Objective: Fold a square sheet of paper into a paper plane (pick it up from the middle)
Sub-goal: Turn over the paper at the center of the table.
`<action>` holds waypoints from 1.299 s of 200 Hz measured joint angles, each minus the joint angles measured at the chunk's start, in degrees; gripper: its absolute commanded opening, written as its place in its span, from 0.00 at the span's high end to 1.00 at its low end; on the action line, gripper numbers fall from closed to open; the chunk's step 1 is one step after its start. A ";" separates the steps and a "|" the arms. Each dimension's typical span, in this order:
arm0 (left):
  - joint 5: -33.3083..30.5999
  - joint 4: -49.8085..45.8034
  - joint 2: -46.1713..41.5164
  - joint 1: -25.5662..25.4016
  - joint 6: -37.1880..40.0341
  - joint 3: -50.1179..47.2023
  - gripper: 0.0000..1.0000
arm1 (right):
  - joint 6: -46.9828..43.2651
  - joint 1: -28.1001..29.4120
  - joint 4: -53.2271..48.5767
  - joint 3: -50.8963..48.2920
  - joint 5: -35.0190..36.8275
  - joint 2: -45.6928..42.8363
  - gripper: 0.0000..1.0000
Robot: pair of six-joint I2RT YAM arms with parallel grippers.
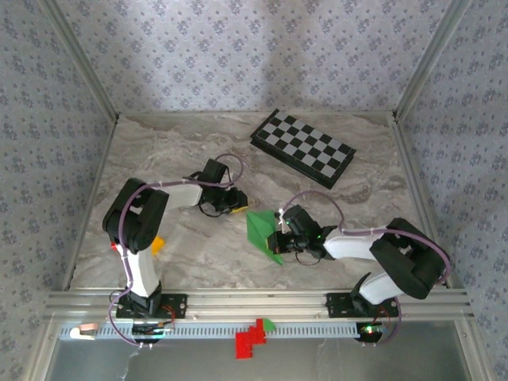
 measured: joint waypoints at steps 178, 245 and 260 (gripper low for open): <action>-5.31 0.15 -19.91 -5.90 0.00 -13.09 0.62 | -6.88 -3.63 -18.14 2.78 -0.22 -14.25 0.59; -5.68 0.13 -19.80 -5.90 0.00 -13.09 0.62 | -6.91 -2.21 -14.05 2.89 -1.51 -6.47 0.71; -5.68 0.07 -19.80 -5.90 0.00 -13.09 0.62 | -6.75 -1.92 -13.20 2.97 -1.77 -5.29 0.75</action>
